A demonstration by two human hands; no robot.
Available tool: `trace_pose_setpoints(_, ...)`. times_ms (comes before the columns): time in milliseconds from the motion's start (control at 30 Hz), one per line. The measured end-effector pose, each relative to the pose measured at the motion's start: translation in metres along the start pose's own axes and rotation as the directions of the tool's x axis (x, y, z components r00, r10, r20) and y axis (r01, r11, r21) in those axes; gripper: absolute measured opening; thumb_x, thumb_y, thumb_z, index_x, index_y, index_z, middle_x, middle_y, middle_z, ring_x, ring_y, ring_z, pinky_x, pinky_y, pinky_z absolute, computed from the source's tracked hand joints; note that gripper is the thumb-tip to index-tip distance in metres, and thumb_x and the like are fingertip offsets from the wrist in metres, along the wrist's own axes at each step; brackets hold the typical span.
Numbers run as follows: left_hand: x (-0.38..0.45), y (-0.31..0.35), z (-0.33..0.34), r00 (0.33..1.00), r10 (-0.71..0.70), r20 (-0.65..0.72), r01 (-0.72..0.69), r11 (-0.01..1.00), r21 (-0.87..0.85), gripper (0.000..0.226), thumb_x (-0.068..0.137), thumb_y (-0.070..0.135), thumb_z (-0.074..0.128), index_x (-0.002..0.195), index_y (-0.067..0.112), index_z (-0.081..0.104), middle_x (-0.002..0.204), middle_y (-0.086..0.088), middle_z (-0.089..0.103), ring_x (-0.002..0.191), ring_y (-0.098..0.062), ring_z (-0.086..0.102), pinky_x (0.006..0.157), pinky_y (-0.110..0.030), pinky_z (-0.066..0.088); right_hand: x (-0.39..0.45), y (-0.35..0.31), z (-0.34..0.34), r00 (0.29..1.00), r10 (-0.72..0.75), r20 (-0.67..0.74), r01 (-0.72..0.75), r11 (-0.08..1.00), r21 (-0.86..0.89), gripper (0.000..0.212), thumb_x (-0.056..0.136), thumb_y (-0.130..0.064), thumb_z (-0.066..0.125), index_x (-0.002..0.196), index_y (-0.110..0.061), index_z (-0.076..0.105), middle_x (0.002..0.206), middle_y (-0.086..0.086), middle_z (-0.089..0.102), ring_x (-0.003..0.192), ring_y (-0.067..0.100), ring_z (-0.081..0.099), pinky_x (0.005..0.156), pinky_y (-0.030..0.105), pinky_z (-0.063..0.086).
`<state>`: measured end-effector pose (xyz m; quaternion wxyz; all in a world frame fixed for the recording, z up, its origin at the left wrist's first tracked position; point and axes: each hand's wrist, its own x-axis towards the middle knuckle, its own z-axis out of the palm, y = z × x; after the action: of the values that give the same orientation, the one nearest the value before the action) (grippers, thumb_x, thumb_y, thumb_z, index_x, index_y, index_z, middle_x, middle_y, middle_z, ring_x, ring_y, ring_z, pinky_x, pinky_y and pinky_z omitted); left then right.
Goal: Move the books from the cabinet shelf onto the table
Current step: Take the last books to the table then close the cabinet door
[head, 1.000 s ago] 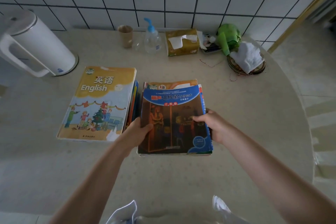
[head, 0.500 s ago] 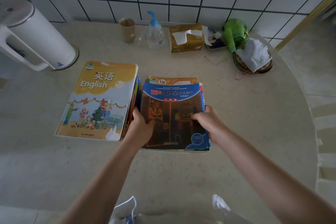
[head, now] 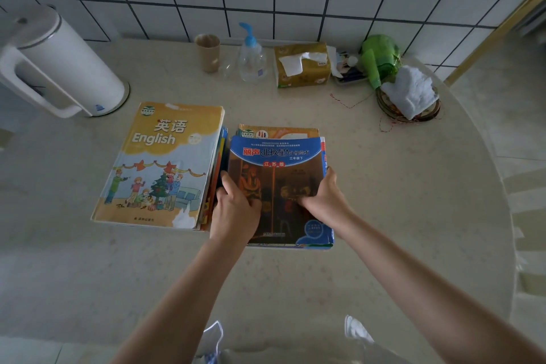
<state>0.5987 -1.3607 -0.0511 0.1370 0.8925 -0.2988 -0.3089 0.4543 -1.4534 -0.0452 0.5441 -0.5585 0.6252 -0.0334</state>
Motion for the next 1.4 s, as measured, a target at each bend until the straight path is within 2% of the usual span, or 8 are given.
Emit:
trace_pose_setpoints(200, -0.007, -0.010, -0.003, 0.988, 0.156, 0.000, -0.156, 0.986, -0.052, 0.082, 0.095, 0.028, 0.056, 0.152, 0.020, -0.001, 0.150, -0.012, 0.024, 0.135, -0.032, 0.037, 0.103, -0.048, 0.043, -0.014, 0.010, -0.007, 0.995, -0.093, -0.028, 0.092, 0.995, -0.048, 0.064, 0.081, -0.029, 0.063, 0.133, -0.026, 0.026, 0.126, 0.004, 0.051, 0.117, 0.027, 0.052, 0.094, 0.049, 0.050)
trace_pose_setpoints(333, -0.026, -0.015, -0.002, 0.969, 0.243, -0.047, -0.246, 0.966, -0.078, 0.074, 0.096, 0.022, 0.054, 0.152, 0.017, 0.006, 0.158, -0.009, 0.014, 0.145, -0.033, 0.015, 0.114, -0.053, 0.026, -0.036, 0.020, -0.012, 0.963, -0.248, -0.101, 0.232, 0.961, -0.150, 0.057, 0.089, -0.029, 0.058, 0.136, -0.022, 0.029, 0.134, 0.005, 0.048, 0.124, 0.027, 0.048, 0.100, 0.046, 0.044)
trace_pose_setpoints(467, -0.048, -0.023, -0.001, 0.892, 0.420, -0.170, -0.428, 0.904, -0.013, 0.054, 0.099, 0.020, 0.048, 0.147, 0.012, 0.026, 0.152, -0.009, 0.031, 0.144, -0.028, 0.021, 0.118, -0.049, 0.020, -0.070, 0.038, -0.016, 0.926, -0.361, -0.113, 0.319, 0.906, -0.279, 0.070, 0.094, -0.030, 0.053, 0.150, -0.014, 0.013, 0.150, 0.010, 0.033, 0.137, 0.027, 0.032, 0.110, 0.038, 0.028)
trace_pose_setpoints(667, -0.086, -0.026, 0.015, 0.742, 0.633, -0.221, -0.644, 0.764, 0.026, 0.037, 0.097, 0.017, 0.053, 0.133, 0.008, 0.052, 0.134, -0.007, 0.055, 0.134, -0.022, 0.041, 0.108, -0.033, 0.035, -0.112, 0.086, -0.022, 0.902, -0.395, -0.177, 0.319, 0.883, -0.345, 0.070, 0.093, -0.029, 0.054, 0.150, -0.011, 0.018, 0.146, 0.013, 0.036, 0.134, 0.031, 0.038, 0.108, 0.037, 0.030)
trace_pose_setpoints(767, -0.105, -0.023, 0.030, 0.682, 0.712, -0.167, -0.721, 0.693, 0.010, 0.034, 0.095, 0.012, 0.056, 0.129, 0.008, 0.058, 0.126, -0.008, 0.060, 0.127, -0.021, 0.048, 0.101, -0.025, 0.037, -0.132, 0.110, -0.023, 0.903, -0.369, -0.219, 0.277, 0.892, -0.358, 0.067, 0.093, -0.027, 0.054, 0.149, -0.011, 0.020, 0.144, 0.013, 0.039, 0.131, 0.032, 0.040, 0.106, 0.037, 0.033)
trace_pose_setpoints(1000, -0.127, -0.019, 0.071, 0.505, 0.863, 0.029, -0.859, 0.506, -0.079, 0.032, 0.087, 0.012, 0.055, 0.116, 0.006, 0.066, 0.106, -0.006, 0.070, 0.103, -0.023, 0.063, 0.094, -0.023, 0.041, -0.183, 0.171, -0.012, 0.877, -0.292, -0.381, 0.147, 0.918, -0.367, 0.060, 0.096, -0.025, 0.047, 0.148, -0.008, 0.024, 0.140, 0.013, 0.044, 0.126, 0.031, 0.043, 0.106, 0.037, 0.034)
trace_pose_setpoints(1167, -0.138, -0.026, 0.091, 0.353, 0.907, 0.228, -0.916, 0.385, -0.111, 0.029, 0.088, 0.006, 0.062, 0.116, 0.009, 0.065, 0.100, -0.002, 0.071, 0.097, -0.024, 0.063, 0.089, -0.023, 0.038, -0.228, 0.209, 0.011, 0.811, -0.121, -0.572, -0.032, 0.968, -0.250, 0.057, 0.097, -0.025, 0.048, 0.147, -0.010, 0.027, 0.140, 0.010, 0.046, 0.129, 0.027, 0.040, 0.106, 0.029, 0.029)
trace_pose_setpoints(1400, -0.189, -0.035, 0.130, 0.091, 0.879, 0.467, -0.956, 0.208, -0.205, 0.028, 0.090, 0.010, 0.061, 0.118, 0.014, 0.065, 0.100, -0.002, 0.072, 0.094, -0.024, 0.065, 0.082, -0.028, 0.043, -0.316, 0.268, 0.064, 0.657, 0.156, -0.737, -0.228, 0.974, 0.002, 0.052, 0.096, -0.024, 0.049, 0.143, -0.008, 0.035, 0.137, 0.008, 0.050, 0.130, 0.026, 0.042, 0.106, 0.031, 0.032)
